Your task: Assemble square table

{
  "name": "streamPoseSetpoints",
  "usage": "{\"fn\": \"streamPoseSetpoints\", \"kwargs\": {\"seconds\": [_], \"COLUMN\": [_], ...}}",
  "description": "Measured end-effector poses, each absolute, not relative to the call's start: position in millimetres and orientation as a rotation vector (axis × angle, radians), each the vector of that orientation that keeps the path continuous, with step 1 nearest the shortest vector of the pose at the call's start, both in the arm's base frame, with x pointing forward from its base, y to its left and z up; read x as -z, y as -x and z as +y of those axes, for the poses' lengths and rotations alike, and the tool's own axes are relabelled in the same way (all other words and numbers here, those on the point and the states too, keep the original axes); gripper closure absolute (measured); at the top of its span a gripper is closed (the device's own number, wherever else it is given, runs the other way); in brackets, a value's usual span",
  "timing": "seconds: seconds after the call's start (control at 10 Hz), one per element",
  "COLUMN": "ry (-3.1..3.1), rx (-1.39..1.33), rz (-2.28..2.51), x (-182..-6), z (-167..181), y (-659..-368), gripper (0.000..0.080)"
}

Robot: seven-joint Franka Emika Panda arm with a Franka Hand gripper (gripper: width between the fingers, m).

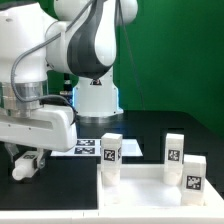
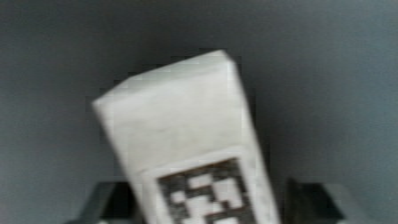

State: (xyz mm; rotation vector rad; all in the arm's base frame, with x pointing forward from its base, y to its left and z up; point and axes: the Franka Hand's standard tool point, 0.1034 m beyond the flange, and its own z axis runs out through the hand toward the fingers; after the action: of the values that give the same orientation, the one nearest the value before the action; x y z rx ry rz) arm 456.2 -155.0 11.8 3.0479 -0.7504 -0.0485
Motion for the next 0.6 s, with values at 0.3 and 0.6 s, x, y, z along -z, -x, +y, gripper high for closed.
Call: {"fn": "streamPoseSetpoints", "kwargs": {"seconds": [0.3,0.6], "ry": [-3.077,-3.083], "rx": [0.007,-0.020], "rz": [-0.581,-0.400], "x": [-21.3,-21.2], "z": [-148.2,-149.0], "y": [-453.0,-434.9], "gripper": [0.0517,0.0517]}}
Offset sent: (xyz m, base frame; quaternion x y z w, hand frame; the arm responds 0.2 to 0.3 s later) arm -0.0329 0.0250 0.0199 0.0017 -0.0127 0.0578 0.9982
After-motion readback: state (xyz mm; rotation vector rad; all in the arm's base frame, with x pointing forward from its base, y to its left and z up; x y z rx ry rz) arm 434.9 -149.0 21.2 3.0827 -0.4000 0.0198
